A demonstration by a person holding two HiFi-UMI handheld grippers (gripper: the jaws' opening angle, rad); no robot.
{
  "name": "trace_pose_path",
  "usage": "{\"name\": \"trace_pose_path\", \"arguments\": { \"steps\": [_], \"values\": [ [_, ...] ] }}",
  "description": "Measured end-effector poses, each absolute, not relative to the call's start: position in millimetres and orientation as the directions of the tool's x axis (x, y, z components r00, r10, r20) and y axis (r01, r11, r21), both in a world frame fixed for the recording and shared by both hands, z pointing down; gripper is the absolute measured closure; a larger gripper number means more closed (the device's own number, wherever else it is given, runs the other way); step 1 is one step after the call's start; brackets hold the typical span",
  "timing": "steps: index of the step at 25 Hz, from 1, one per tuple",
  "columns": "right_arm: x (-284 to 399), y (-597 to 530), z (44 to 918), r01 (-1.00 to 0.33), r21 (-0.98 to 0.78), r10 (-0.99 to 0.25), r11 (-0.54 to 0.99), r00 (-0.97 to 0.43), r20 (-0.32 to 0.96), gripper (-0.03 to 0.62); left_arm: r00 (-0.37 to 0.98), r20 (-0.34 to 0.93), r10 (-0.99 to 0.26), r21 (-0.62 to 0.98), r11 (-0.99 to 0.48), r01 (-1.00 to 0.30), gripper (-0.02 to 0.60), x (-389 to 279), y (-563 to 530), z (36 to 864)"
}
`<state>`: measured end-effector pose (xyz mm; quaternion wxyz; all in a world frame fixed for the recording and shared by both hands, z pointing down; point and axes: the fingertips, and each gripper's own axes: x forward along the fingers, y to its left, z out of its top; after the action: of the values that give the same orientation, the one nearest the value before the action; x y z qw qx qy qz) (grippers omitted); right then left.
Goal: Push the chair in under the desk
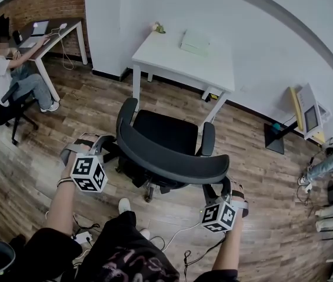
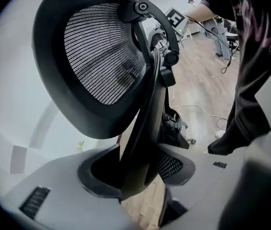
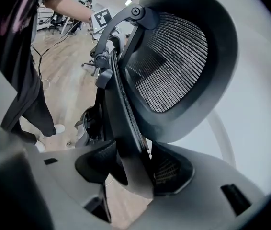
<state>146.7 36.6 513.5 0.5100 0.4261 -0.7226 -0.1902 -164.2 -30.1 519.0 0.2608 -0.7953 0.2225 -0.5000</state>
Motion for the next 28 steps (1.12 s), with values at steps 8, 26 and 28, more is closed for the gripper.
{"name": "trace_pose_path", "arguments": {
  "steps": [8, 26, 28],
  "values": [
    [159.9, -13.0, 513.2, -0.429, 0.699, -0.797, 0.572, -0.091, 0.596, 0.359, 0.422, 0.674, -0.606, -0.641, -0.764, -0.074, 0.350, -150.0, -85.6, 516.6],
    [194.2, -130.3, 516.1, -0.462, 0.690, -0.795, 0.558, -0.057, 0.604, 0.356, 0.433, 0.678, -0.594, -0.635, -0.770, -0.061, 0.350, -114.7, -207.2, 518.7],
    [198.8, -142.7, 515.4, -0.461, 0.691, -0.796, 0.556, -0.058, 0.602, 0.356, 0.431, 0.681, -0.593, -0.632, -0.772, -0.064, 0.350, -110.1, -220.0, 519.0]
  ]
}}
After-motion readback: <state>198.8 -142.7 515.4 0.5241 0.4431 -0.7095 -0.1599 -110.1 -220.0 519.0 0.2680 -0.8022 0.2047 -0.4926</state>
